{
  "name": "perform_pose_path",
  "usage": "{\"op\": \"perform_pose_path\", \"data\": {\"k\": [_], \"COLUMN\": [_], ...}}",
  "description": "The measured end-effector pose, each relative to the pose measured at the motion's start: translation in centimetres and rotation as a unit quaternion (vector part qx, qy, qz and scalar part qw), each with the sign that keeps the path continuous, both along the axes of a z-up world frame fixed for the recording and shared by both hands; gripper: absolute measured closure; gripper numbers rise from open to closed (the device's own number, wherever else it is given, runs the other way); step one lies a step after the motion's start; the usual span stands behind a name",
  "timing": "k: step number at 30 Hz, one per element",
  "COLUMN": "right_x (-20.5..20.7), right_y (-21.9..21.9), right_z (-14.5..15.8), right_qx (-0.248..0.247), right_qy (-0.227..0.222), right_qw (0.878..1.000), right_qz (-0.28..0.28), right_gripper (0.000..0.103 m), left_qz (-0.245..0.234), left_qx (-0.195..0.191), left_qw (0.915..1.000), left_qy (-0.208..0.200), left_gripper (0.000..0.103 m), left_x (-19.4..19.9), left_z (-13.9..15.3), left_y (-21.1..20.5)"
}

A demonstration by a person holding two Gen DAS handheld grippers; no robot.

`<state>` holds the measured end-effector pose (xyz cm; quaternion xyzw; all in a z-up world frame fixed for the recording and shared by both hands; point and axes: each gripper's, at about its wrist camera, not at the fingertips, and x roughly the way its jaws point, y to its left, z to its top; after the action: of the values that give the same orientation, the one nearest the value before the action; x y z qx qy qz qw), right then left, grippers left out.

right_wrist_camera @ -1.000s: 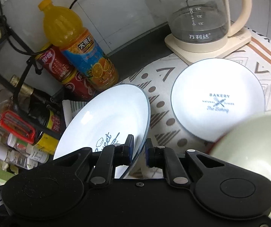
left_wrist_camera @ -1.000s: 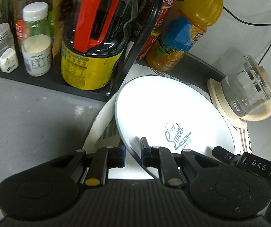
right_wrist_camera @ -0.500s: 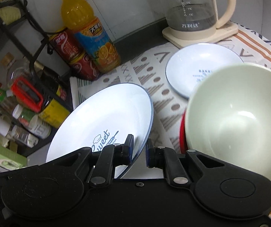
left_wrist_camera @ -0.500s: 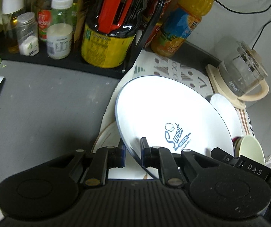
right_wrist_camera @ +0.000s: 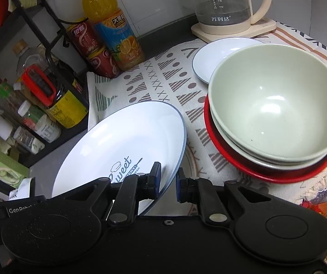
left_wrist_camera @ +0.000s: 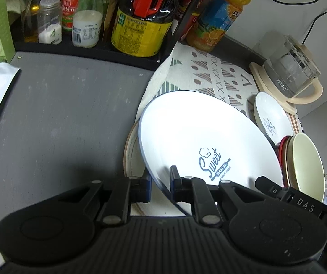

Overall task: Organize plates and bowls
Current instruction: 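Lower the 'Sweet' plate onto the flower-pattern plate and open both grippers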

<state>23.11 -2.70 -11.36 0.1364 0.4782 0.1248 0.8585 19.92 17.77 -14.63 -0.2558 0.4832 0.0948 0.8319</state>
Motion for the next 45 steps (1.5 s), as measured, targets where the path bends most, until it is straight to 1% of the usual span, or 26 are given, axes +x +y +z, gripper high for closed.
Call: {"op": "perform_pose_path", "data": {"k": [11,14,19,21,24,28,30,33,38,45], "right_x": [-0.6,-0.5,-0.5,-0.4,-0.2,0.1,0.1,0.2,0.2,-0.1], "right_y": [-0.2,-0.3,-0.2,-0.3,-0.6,-0.8,-0.9,-0.9,-0.9,-1.0], "right_z": [-0.5,-0.6,-0.6,-0.6,-0.6,-1.0,-1.2,-1.3,-1.3,-1.5], "right_qx": [-0.017,-0.016,-0.029,-0.03,-0.03,-0.034,-0.036,-0.04,-0.042,-0.045], "right_qy": [0.007,0.014,0.007,0.005,-0.002,-0.003,-0.006,-0.009,-0.016,-0.018], "right_qw": [1.0,1.0,0.999,0.999,0.999,0.999,0.999,0.999,0.999,0.999], "right_qz": [0.004,0.004,0.017,0.016,0.014,0.015,0.015,0.016,0.019,0.025], "right_gripper": [0.09,0.09,0.09,0.09,0.091,0.093,0.093,0.093,0.094,0.093], "left_qz": [-0.001,0.001,0.001,0.003,-0.001,-0.013,-0.011,-0.008,-0.001,0.009], "left_qx": [-0.01,-0.014,-0.022,-0.032,-0.036,-0.026,-0.017,-0.016,0.004,0.002], "left_qw": [0.9998,0.9998,0.9995,0.9992,0.9987,0.9988,0.9989,0.999,0.9992,0.9992], "left_qy": [0.017,0.015,0.022,0.025,0.036,0.039,0.043,0.04,0.039,0.04], "left_gripper": [0.09,0.09,0.089,0.089,0.088,0.088,0.088,0.088,0.088,0.08], "left_x": [-0.8,-0.9,-0.7,-0.7,-0.5,-0.5,-0.6,-1.0,-1.4,-1.8], "left_z": [-1.3,-1.3,-1.9,-2.0,-2.1,-1.9,-1.8,-1.5,-0.9,-1.1], "left_y": [-0.5,-0.4,-0.5,-0.5,-0.7,-1.0,-0.9,-0.6,-0.4,0.5]}}
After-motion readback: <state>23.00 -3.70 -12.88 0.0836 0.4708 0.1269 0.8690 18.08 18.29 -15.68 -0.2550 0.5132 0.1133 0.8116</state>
